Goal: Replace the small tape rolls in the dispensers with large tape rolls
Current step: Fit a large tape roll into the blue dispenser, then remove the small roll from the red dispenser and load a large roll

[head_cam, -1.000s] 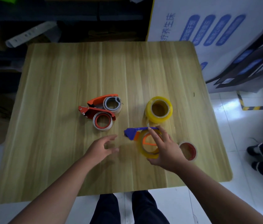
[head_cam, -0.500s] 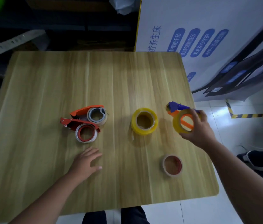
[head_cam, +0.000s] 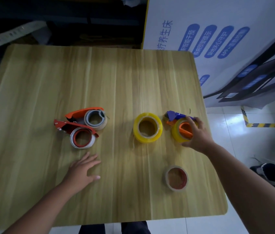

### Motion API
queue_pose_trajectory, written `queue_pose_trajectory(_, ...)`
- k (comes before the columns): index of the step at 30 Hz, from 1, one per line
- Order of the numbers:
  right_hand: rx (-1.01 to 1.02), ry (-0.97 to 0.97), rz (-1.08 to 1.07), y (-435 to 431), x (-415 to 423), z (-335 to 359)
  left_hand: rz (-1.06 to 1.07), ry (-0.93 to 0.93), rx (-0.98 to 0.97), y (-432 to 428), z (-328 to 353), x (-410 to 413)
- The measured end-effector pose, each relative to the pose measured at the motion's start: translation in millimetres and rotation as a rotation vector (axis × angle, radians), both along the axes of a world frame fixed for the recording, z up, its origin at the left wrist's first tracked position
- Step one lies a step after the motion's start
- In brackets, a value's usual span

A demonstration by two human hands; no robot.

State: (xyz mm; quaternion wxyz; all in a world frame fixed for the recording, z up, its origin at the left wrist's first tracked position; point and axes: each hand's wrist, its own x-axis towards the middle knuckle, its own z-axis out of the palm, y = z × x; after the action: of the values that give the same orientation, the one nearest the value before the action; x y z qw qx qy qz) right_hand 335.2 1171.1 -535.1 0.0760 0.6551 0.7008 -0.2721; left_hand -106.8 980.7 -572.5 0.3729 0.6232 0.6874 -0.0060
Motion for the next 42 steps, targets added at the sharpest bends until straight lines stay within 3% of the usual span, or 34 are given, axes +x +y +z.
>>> queue_pose_trajectory(5,-0.008,-0.148,0.035,-7.3,-30.3,28.2,0.016,-0.057,-0.061,3.4,8.0,-1.0)
queue_pose_trajectory(7,0.037,-0.110,0.088,-14.7,-60.2,43.2,0.073,-0.072,-0.049,5.0,14.5,-1.4)
queue_pose_trajectory(10,0.194,0.037,0.144,-23.1,-105.9,56.1,0.217,0.002,0.158,11.1,25.5,-6.4)
queue_pose_trajectory(14,0.377,0.257,0.222,-44.9,-164.6,56.3,0.235,0.272,0.485,23.8,33.3,-34.1)
queue_pose_trajectory(18,0.361,0.405,0.292,-84.8,-211.4,44.7,0.256,0.369,0.641,61.2,42.1,-68.4)
queue_pose_trajectory(24,0.183,0.391,0.330,-134.7,-247.5,22.7,0.101,0.452,0.331,106.9,43.2,-100.2)
queue_pose_trajectory(32,0.095,0.352,0.261,-152.1,-257.0,16.0,0.156,0.365,0.418,57.3,38.9,-81.7)
queue_pose_trajectory(42,-0.076,0.171,0.242,-178.3,-262.0,7.5,0.382,0.103,0.263,18.3,43.4,-10.3)
